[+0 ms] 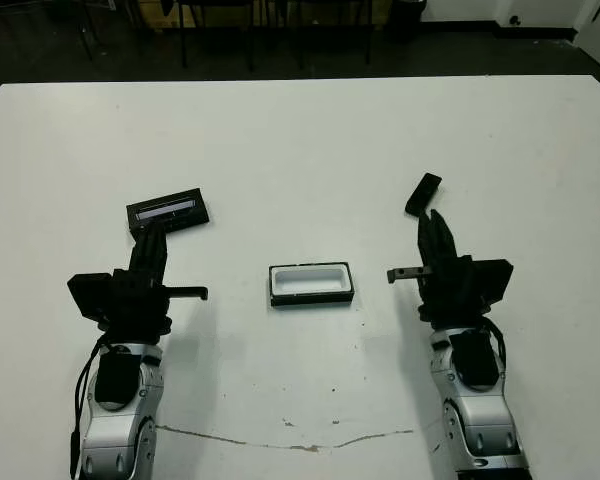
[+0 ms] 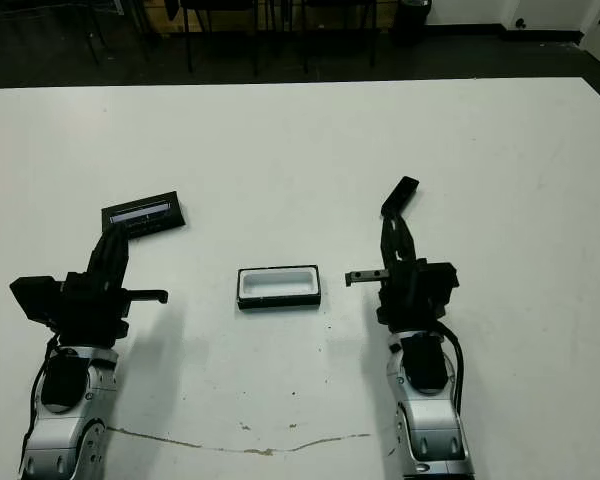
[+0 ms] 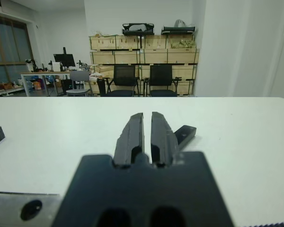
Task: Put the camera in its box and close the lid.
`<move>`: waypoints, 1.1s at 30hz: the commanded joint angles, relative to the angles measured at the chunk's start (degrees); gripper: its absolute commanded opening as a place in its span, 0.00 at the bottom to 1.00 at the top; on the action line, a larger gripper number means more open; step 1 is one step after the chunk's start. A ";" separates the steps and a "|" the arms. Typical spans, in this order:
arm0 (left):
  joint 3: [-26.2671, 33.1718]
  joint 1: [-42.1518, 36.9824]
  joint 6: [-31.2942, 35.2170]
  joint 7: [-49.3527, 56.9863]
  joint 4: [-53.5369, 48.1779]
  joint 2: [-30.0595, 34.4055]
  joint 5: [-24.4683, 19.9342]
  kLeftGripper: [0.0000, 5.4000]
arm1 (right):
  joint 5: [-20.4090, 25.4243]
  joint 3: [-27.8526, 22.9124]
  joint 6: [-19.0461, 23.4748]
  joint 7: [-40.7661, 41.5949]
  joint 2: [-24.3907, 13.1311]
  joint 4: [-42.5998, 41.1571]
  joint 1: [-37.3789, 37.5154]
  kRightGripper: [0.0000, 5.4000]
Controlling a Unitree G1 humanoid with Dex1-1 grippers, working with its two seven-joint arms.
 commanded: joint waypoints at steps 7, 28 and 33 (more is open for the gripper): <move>0.38 0.46 2.72 0.13 0.71 0.52 -0.23 0.00 | 0.82 -0.12 1.82 0.42 0.08 1.76 -1.02 0.00; 0.21 -2.05 4.01 -0.19 1.25 0.87 -0.04 0.00 | -6.90 -4.60 8.41 -9.05 -2.85 17.85 -29.21 0.00; -0.19 -2.62 3.98 -0.60 1.69 1.00 0.20 0.00 | -6.44 -7.02 9.78 -14.10 -2.19 27.63 -37.13 0.00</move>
